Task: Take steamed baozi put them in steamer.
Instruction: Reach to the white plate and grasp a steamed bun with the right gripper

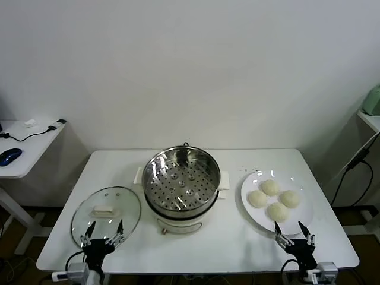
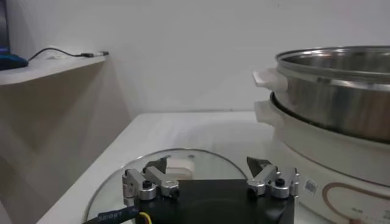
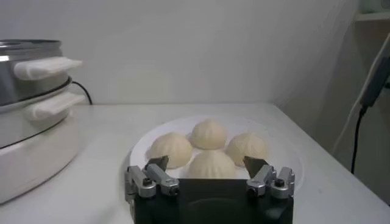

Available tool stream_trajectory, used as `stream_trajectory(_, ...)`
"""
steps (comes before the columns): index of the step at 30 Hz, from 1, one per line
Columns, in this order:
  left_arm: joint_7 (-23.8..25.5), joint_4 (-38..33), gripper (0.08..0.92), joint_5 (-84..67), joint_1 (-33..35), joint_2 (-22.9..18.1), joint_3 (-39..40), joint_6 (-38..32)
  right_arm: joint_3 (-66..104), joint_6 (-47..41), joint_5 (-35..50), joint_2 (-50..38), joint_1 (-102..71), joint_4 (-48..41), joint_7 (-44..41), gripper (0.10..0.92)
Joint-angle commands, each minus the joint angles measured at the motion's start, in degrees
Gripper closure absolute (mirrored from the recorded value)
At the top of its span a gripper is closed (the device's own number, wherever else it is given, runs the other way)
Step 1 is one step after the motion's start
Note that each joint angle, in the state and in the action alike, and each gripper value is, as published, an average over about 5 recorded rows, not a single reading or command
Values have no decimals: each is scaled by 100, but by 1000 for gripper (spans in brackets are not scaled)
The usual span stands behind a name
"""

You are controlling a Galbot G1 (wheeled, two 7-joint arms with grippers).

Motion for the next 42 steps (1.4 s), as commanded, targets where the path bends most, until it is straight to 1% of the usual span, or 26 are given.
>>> stream_trajectory(1, 5, -10, 177, -35, -29, 34, 6, 7, -186, -855, -25, -1105, 2053, -617, -233, 203)
stream_trajectory(4, 4, -3, 177, -87, -43, 58, -2, -3, -642, -1073, -223, -1656, 2960, -1168, -584, 203)
stream_trajectory(6, 0, 18, 177, -115, -60, 68, -14, -15, -1203, -1129, -507, -2143, 3737, -1671, -1058, 203)
stream_trajectory(11, -13, 68, 177, -151, -90, 59, -14, -41, -2938, -1032, -1178, -3321, 5281, -2653, -2896, 203)
stream_trajectory(14, -12, 100, 177, -144, -100, 49, 1, -54, -4232, -594, -1600, -3824, 6311, -3137, -4049, 203)
stream_trajectory(19, -9, 187, 177, -99, -134, 28, 26, -60, -6138, 517, -1975, -4010, 7955, -3911, -5602, 203)
stream_trajectory(22, -6, 225, 177, -90, -147, 29, 23, -60, -7443, 891, -1995, -3913, 9031, -4292, -6331, 203)
stream_trajectory(24, -4, 241, 177, -87, -152, 36, 17, -57, -8361, 989, -1975, -3777, 9680, -4531, -6673, 203)
stream_trajectory(28, 3, 264, 177, -76, -161, 49, 15, -48, -10029, 1000, -1777, -3348, 10903, -4962, -7083, 203)
stream_trajectory(32, 7, 292, 177, -74, -171, 51, 21, -53, -10915, 887, -1570, -2830, 11381, -5377, -7073, 203)
stream_trajectory(36, 9, 337, 177, -75, -185, 43, 28, -57, -11100, 664, -1359, -2270, 11311, -5763, -6886, 203)
stream_trajectory(42, 10, 356, 177, -76, -161, 40, 8, -65, -10682, 376, -1233, -1601, 10731, -6349, -6567, 203)
